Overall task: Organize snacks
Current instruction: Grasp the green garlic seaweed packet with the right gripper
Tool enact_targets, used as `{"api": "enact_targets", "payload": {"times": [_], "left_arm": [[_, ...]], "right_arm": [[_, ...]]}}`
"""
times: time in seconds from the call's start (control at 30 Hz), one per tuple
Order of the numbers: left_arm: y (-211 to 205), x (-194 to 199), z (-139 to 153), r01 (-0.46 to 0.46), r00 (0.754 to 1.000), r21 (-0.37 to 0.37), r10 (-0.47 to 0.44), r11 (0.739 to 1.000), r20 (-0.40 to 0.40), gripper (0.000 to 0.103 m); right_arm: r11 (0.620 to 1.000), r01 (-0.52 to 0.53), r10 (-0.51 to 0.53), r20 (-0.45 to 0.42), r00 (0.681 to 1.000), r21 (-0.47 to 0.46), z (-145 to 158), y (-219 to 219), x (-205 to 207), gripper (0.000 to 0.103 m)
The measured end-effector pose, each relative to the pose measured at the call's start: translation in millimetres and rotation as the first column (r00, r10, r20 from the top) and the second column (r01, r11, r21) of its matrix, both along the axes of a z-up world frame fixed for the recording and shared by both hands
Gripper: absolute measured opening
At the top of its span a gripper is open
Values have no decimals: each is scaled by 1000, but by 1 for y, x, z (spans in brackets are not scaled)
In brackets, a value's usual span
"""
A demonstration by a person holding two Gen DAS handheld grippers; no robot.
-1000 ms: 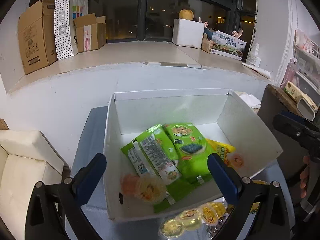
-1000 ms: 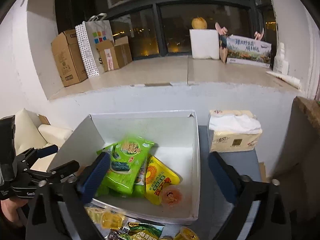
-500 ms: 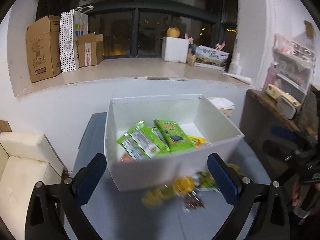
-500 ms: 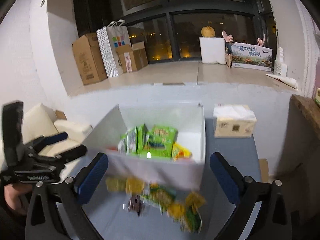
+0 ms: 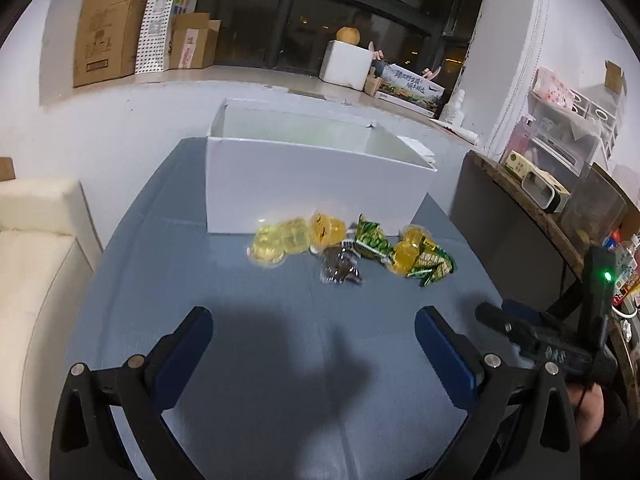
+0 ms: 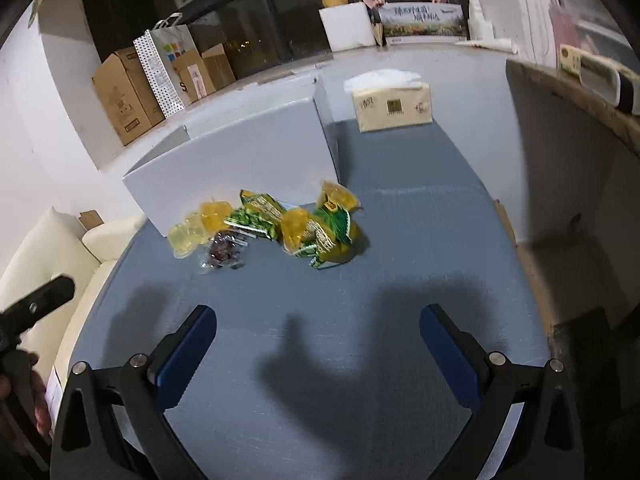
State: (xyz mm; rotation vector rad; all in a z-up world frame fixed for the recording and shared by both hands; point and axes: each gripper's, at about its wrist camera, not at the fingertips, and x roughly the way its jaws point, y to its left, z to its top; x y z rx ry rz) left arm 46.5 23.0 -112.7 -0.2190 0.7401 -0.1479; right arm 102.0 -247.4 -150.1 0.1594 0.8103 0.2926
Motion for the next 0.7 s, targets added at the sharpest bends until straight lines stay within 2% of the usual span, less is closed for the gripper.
{"api": "enact_targets", "payload": {"times": [0.2,0.37,0.43,0.47,0.5,0.7], "left_arm": [[3,-9,-3,-11,1000,15,11,1000,-2,103],[7,-11,-8,-22,1000,37,23,999,-17,103],[11,-10,-11,-27,999,41,28,999,-27,103],[12,-9,-13,-33,999,45,34,998,-32,103],[14,-8,-14,-41,998,46,42,998,-36,103],[20,0,-24,-65,996,49,68,997,-61,103]], "right_arm": [[996,-46,48,26,999,-76,1,17,45,103],[991,-72,70,-19,997,-109,-17,27,86,102],[990,-87,83,-41,996,-107,-25,29,94,90],[990,-101,96,-59,994,-102,-29,30,98,67],[988,-121,113,-80,990,-97,-34,31,102,51],[987,-153,150,-71,986,-44,-36,26,93,42]]}}
